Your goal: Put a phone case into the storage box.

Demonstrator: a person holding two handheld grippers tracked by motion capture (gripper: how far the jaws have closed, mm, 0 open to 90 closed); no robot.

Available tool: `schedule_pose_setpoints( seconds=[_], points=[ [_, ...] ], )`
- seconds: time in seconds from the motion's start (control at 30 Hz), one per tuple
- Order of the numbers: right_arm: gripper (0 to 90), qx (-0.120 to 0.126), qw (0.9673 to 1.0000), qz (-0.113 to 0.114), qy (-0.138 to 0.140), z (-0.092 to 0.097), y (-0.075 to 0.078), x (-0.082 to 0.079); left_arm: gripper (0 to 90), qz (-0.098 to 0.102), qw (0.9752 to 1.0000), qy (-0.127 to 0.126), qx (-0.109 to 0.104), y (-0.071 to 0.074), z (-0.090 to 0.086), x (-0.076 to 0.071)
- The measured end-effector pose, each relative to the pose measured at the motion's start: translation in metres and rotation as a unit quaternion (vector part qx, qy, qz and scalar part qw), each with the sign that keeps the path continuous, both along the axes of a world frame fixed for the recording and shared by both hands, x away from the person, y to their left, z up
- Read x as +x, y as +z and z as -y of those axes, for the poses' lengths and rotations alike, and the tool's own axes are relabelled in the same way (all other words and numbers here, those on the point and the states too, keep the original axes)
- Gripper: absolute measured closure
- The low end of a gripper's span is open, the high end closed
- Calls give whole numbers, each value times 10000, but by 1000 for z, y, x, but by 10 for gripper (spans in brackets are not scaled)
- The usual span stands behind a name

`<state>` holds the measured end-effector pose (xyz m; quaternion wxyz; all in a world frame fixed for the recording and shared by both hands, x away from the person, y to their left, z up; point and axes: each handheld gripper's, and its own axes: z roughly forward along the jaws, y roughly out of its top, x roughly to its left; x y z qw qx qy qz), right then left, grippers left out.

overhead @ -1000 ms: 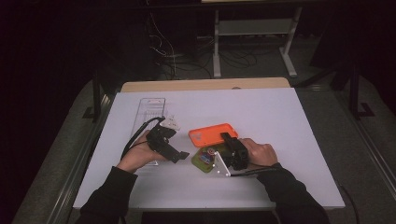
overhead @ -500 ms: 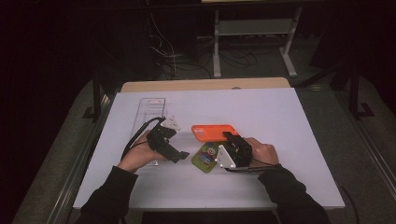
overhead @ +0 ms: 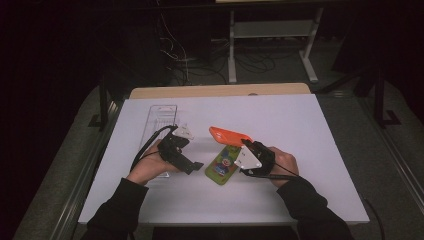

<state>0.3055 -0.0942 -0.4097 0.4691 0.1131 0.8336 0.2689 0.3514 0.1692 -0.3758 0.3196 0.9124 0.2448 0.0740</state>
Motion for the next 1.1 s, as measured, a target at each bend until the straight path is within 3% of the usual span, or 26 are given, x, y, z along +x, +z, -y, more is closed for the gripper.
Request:
schedule_pose_setpoints(
  seconds=[0.07, 0.23, 0.37, 0.47, 0.5, 0.53, 0.63, 0.8, 0.87, 0.97, 1.0, 1.1],
  points=[
    [781, 271, 9995, -105, -78, 0, 1, 0, 0, 7, 10000, 3, -5, 0, 0, 0],
    [781, 541, 9977, -383, -122, 4, 5, 4, 0, -7, 10000, 18, 24, -1, 0, 0],
    [781, 837, 9944, -627, -144, 9, 8, 9, 0, -33, 10000, 49, -6, -1, 0, 0],
    [781, 1192, 9886, -891, -215, 11, 9, 10, 0, -43, 10000, 56, -14, -1, 0, 0],
    [781, 1353, 9854, -997, -288, 11, 9, 10, 0, -44, 10000, 58, -30, -1, 0, 0],
    [781, 1369, 9849, -1031, -238, 12, 10, 11, 0, -45, 10000, 61, -28, -1, 0, 0],
    [781, 1718, 9771, -1225, -287, 14, 12, 13, 0, -42, 10000, 69, -30, -1, 0, 0],
    [781, 2009, 9686, -1433, -290, 20, 15, 16, 0, -52, 10000, 64, -16, -1, 0, 0],
    [781, 2231, 9609, -1602, -357, 21, 16, 17, 0, -47, 10000, 67, -17, -1, 0, 0],
    [781, 2453, 9527, -1752, -384, 25, 17, 19, 0, -53, 9999, 94, -45, -1, 0, 0],
    [781, 2561, 9480, -1842, -416, 26, 17, 19, 0, -53, 9999, 95, -48, -1, 0, 0],
    [781, 2719, 9410, -1973, -418, 31, 17, 23, 0, -59, 9999, 88, -37, -1, 0, 0]
  ],
)
